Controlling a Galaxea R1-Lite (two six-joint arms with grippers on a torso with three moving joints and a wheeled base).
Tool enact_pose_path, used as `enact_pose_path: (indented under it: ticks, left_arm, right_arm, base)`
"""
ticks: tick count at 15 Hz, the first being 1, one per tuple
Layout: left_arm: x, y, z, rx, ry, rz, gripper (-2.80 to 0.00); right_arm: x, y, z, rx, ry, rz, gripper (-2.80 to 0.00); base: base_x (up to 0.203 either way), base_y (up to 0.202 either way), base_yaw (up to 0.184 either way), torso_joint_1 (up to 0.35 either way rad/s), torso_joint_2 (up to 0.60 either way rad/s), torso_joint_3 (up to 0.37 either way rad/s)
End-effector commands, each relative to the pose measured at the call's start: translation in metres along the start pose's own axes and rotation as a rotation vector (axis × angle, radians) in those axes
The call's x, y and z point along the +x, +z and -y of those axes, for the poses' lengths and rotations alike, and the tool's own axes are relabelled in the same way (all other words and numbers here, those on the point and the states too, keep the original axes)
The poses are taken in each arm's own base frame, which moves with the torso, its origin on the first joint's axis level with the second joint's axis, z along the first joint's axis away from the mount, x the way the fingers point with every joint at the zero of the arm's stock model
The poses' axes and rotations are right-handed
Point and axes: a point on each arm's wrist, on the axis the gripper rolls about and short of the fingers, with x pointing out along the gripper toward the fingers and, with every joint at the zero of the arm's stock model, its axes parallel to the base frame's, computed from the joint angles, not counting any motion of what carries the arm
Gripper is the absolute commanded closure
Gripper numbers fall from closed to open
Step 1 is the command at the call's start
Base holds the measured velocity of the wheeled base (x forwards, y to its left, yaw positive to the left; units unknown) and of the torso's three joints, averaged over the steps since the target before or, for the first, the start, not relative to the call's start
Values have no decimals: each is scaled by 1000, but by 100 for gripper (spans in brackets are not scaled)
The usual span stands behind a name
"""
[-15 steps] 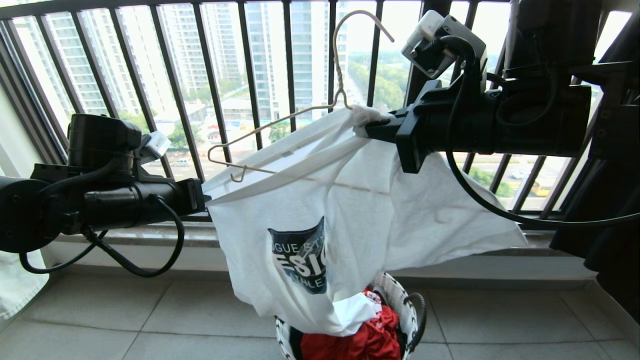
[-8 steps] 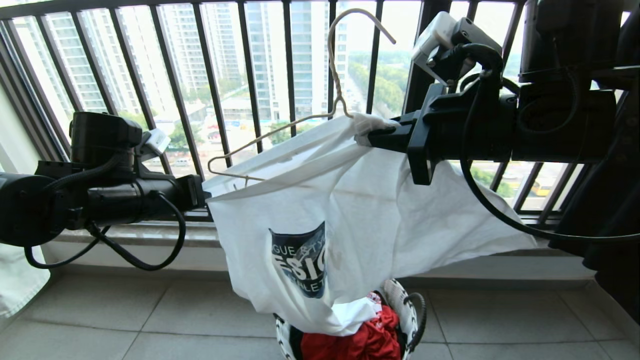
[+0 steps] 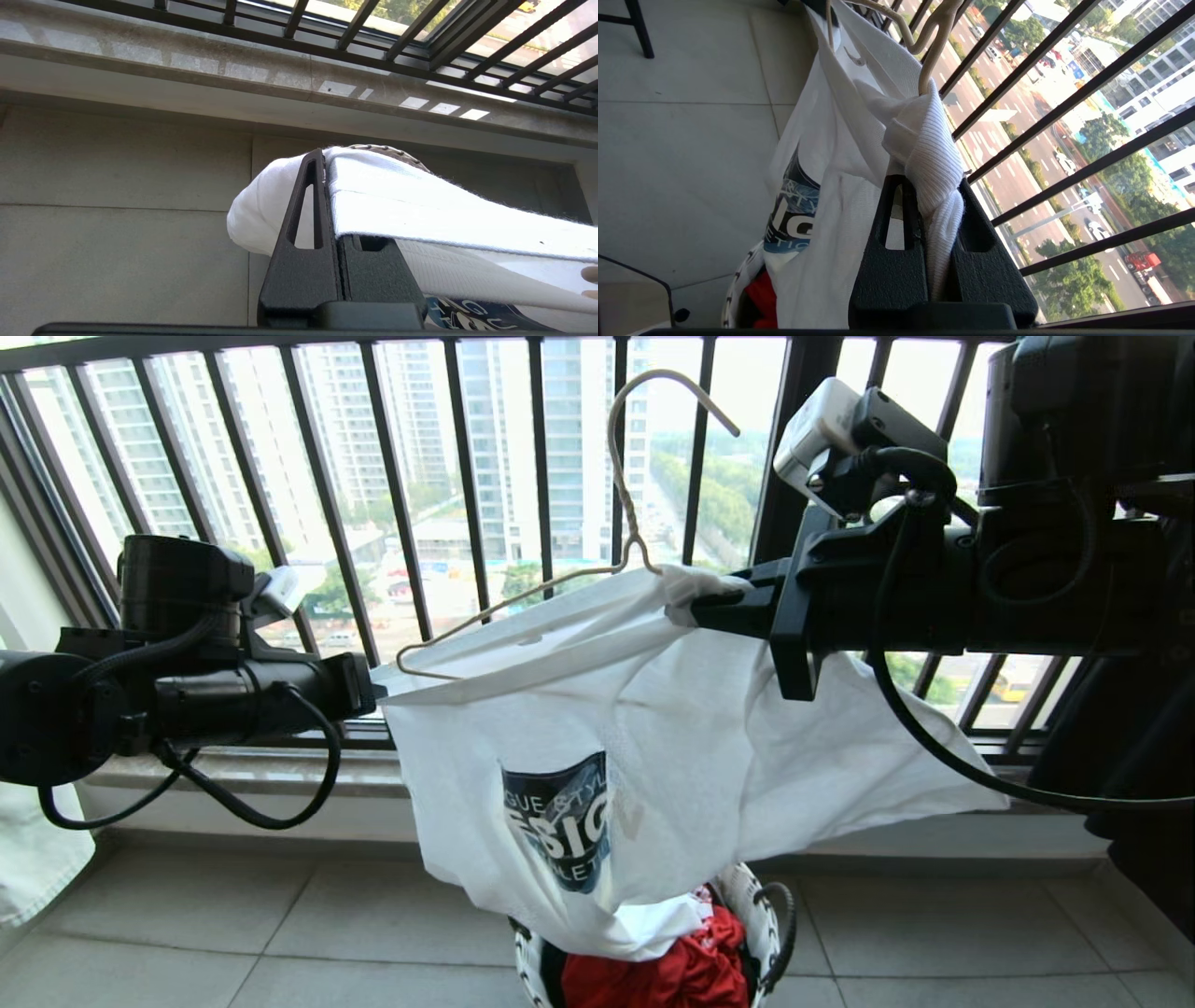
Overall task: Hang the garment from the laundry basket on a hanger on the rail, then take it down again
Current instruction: Hang the clothes on the clothes rack
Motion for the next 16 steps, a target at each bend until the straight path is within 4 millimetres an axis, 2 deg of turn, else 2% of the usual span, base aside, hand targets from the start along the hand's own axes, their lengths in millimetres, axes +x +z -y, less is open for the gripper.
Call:
enact_pose_path:
  ticks: [1,5,9,16]
  left_arm:
    - [0,4,-3,-7,11,11,0]
    - [-4,6,-2,-6,8,23,0]
    - [11,3,-6,-14,21,-7,0]
    - [-22,21,1,-31,-3,90,0]
  right_arm:
    - [-5,0,-3,-8,11,3,0]
    - [-5,-4,-5,-29,22,-5,0]
    - [-11,-2,-7,-33,29,5,0]
    - [2,-14,-6,-30,41,-30,0]
  base:
    - [0,0,0,0,0,0]
    - [0,0,0,0,0,0]
    - [0,0,0,0,0,0]
    - [0,0,0,0,0,0]
